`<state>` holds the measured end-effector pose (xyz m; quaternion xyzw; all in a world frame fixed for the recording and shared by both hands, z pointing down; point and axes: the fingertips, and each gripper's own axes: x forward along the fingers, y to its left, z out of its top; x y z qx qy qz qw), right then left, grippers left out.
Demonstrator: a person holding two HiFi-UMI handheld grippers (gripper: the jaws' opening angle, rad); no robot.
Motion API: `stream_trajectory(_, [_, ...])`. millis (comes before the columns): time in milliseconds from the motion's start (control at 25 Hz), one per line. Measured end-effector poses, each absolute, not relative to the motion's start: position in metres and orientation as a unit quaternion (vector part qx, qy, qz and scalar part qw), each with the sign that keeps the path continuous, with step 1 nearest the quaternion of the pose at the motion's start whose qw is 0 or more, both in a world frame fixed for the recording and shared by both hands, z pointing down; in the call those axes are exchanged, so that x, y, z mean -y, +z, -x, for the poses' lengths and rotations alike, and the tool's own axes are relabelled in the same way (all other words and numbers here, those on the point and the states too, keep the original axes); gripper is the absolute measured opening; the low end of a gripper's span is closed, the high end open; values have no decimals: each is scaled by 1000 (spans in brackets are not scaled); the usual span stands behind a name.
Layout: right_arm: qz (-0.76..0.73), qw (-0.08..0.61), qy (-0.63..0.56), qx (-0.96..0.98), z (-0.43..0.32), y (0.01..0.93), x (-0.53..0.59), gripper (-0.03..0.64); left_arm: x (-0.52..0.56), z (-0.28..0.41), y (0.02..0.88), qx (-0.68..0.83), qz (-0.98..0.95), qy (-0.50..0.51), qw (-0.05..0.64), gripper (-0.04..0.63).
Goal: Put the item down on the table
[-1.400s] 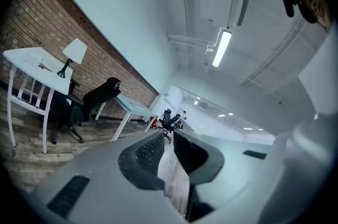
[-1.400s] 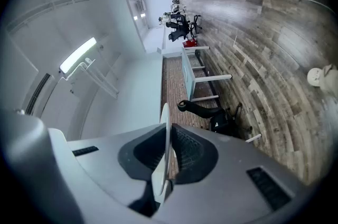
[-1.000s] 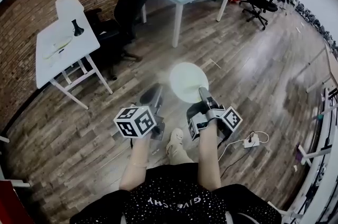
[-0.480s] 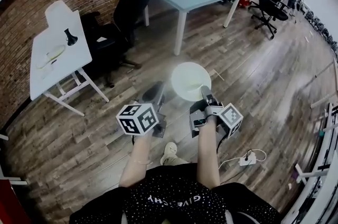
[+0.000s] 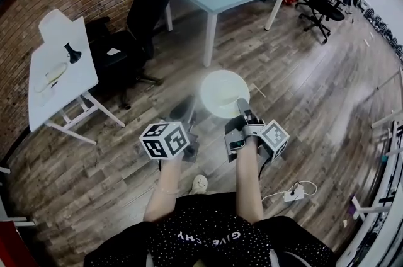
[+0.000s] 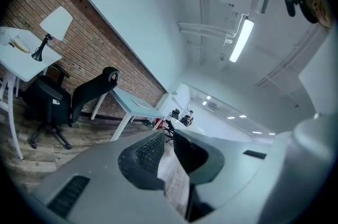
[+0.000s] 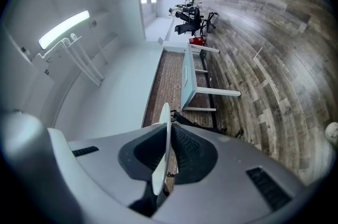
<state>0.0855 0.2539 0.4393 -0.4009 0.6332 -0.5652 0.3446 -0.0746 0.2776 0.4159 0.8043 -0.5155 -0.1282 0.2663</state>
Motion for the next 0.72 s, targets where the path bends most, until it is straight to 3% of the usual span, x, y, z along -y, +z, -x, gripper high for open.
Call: stream_trajectory(720, [389,343,-563,-644,-95,454,-228,29,-239,62,434,511,-804,-129,276,60])
